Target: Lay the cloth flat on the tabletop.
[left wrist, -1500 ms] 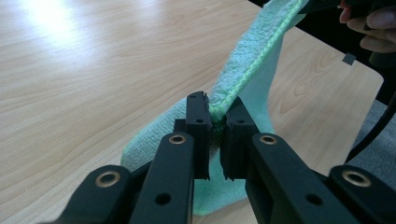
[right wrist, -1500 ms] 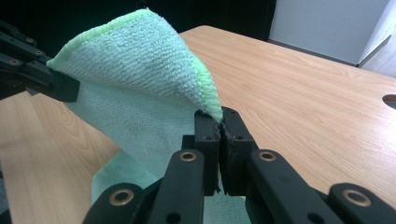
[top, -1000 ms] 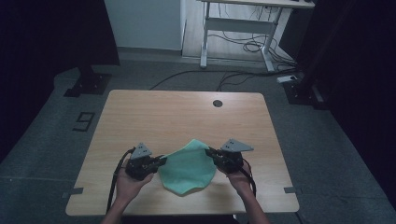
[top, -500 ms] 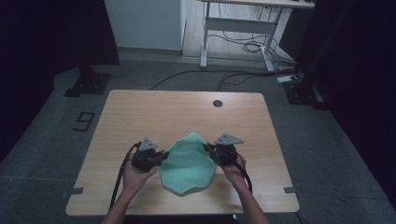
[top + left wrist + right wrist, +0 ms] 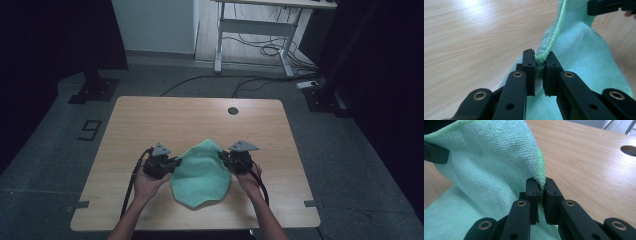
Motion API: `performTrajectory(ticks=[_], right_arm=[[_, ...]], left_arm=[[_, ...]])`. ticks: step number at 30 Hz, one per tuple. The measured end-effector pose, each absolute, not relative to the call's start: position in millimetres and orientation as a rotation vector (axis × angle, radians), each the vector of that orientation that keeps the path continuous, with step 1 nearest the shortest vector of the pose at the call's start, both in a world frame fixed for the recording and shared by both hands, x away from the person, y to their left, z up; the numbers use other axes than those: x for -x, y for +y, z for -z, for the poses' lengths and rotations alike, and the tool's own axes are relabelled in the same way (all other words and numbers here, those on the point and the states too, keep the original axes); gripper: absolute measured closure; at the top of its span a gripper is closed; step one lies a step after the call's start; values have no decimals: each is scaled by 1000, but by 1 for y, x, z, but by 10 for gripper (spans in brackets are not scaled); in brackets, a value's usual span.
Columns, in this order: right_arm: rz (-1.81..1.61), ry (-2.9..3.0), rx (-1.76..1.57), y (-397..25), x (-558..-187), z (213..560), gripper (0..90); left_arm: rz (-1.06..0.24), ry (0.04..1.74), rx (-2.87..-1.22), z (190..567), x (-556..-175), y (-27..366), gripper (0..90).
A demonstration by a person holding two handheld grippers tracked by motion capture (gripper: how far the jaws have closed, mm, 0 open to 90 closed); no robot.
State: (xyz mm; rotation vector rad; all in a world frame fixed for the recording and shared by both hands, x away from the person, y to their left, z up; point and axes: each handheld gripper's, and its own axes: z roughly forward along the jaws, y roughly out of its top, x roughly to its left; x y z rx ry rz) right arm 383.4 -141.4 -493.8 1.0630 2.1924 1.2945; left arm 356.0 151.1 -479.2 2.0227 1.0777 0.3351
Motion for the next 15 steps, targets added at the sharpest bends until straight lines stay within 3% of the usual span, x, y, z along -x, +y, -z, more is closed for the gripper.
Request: performTrajectory(ticks=[9, 12, 15], right_arm=[[-1239, 2220, -1161, -140, -405, 514, 820], [-1220, 2227, -1197, -140, -411, 520, 764], [-1208, 2227, -1200, -141, -412, 522, 584]], left_arm=[[-335, 1123, -2029, 496, -371, 145, 766], [-338, 1156, -2025, 502, -380, 144, 690], [-356, 1153, -2028, 497, -379, 144, 480]])
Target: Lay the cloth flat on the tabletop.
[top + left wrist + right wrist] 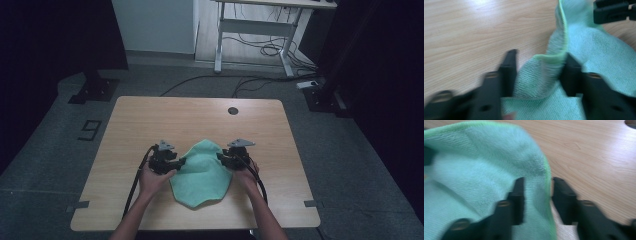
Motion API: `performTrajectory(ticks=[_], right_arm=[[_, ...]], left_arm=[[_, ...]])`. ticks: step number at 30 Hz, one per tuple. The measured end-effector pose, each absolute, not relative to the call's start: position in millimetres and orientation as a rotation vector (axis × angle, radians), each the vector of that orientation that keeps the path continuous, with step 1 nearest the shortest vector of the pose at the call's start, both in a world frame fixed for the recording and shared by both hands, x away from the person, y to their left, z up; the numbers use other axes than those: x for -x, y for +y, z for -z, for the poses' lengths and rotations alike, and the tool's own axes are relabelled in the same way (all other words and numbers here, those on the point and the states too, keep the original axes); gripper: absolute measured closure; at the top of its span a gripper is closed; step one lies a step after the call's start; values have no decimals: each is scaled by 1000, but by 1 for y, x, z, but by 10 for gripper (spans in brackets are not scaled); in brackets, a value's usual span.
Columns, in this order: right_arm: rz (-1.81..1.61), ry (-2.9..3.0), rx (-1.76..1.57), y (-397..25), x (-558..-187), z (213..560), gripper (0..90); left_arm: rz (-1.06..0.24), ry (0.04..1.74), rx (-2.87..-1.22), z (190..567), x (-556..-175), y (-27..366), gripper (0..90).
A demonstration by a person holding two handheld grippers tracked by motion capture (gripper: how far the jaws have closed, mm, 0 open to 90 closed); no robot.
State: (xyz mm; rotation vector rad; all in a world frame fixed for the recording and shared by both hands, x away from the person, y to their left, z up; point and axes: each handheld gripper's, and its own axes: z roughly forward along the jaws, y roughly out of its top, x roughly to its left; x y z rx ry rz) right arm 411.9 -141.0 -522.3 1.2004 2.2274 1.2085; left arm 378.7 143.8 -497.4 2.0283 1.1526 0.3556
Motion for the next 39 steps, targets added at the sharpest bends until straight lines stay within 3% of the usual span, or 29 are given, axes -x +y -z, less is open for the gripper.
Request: performTrajectory(ticks=[3, 9, 14, 21, 33, 39], right_arm=[[-1198, 2191, -1189, -145, -406, 519, 495], [-1260, 2179, -1163, -153, -394, 511, 505], [-1280, 2206, -1124, -151, -388, 512, 540], [-1231, 2301, -1095, -136, -392, 527, 650], [-1119, 2373, -1156, -138, -391, 546, 669], [-1150, 2322, -1195, -144, -367, 550, 681]], left_arm=[[-444, 1129, -1992, 486, -368, 149, 387], [-484, 1143, -1946, 474, -354, 159, 357], [-475, 1180, -1974, 484, -347, 167, 391], [-394, 1208, -2085, 520, -352, 158, 562], [-364, 1217, -2135, 536, -360, 149, 568], [-357, 1197, -2162, 535, -364, 149, 559]])
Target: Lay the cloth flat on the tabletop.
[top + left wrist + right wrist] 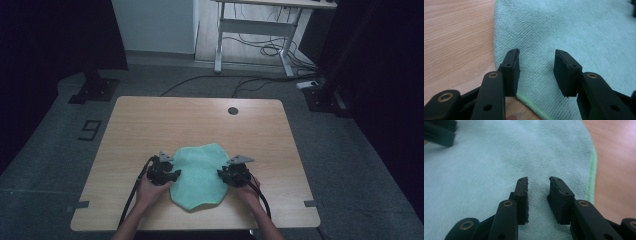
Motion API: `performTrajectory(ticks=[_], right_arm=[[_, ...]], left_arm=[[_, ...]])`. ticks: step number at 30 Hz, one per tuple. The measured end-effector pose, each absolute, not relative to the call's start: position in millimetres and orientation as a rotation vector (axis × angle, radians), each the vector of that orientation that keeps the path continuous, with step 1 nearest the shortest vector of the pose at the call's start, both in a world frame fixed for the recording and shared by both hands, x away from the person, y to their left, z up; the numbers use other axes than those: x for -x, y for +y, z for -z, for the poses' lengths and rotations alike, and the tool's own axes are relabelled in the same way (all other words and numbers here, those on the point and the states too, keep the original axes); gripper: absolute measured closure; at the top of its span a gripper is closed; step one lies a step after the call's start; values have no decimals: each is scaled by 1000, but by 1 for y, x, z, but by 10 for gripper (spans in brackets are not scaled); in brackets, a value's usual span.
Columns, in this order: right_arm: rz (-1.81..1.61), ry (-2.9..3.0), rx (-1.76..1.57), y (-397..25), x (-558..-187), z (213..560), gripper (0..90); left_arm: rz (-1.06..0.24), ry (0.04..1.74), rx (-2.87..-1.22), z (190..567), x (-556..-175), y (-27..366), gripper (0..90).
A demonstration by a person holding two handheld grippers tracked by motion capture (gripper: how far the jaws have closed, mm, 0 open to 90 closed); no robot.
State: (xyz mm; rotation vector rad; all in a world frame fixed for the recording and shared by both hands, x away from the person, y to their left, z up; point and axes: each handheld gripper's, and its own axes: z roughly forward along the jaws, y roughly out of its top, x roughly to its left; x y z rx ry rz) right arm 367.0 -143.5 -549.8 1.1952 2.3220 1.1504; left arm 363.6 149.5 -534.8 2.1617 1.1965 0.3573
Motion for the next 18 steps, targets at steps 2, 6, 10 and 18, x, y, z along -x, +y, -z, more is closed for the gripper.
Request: performTrajectory(ticks=[2, 6, 10, 18], right_arm=[[-1149, 2327, -1180, -145, -355, 550, 681], [-1149, 2344, -1141, -147, -332, 550, 682], [-1157, 2382, -1107, -149, -319, 549, 656], [-1161, 2357, -1067, -155, -329, 536, 546]], left_arm=[[-359, 1187, -2172, 535, -364, 149, 560], [-362, 1165, -2185, 535, -363, 145, 557], [-365, 1152, -2199, 535, -363, 143, 554], [-369, 1141, -2202, 535, -362, 142, 532]])
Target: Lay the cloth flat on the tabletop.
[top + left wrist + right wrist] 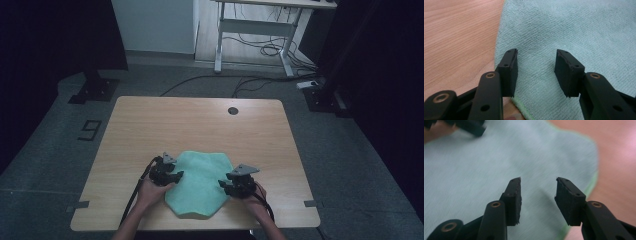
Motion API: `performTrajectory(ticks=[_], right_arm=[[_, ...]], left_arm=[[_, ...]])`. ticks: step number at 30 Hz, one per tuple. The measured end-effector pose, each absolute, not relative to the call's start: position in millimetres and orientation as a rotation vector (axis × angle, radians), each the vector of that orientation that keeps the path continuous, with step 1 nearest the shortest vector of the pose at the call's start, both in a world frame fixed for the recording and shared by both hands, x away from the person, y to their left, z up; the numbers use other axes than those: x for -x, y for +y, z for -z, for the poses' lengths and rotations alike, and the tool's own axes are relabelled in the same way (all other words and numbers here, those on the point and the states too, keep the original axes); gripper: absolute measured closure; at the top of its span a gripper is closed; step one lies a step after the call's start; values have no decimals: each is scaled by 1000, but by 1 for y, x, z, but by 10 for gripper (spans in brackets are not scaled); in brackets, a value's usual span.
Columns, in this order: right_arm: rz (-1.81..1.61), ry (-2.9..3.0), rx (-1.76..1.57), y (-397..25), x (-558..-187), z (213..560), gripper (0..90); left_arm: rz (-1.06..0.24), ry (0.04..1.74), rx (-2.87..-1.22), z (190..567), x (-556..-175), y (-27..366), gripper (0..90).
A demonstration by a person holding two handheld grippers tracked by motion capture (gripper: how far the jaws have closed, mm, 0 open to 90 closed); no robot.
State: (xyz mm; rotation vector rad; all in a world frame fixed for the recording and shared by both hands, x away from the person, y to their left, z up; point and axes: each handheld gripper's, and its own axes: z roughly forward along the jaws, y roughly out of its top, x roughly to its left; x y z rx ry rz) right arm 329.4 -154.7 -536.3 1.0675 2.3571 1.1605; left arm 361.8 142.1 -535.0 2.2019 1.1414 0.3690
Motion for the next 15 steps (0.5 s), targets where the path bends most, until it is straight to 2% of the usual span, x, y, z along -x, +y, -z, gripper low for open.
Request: performTrajectory(ticks=[8, 15], right_arm=[[-1095, 2284, -1164, -165, -376, 534, 519], [-1098, 2263, -1207, -163, -398, 542, 502]], left_arm=[[-378, 1142, -2193, 536, -361, 142, 533], [-381, 1142, -2191, 536, -360, 142, 535]])
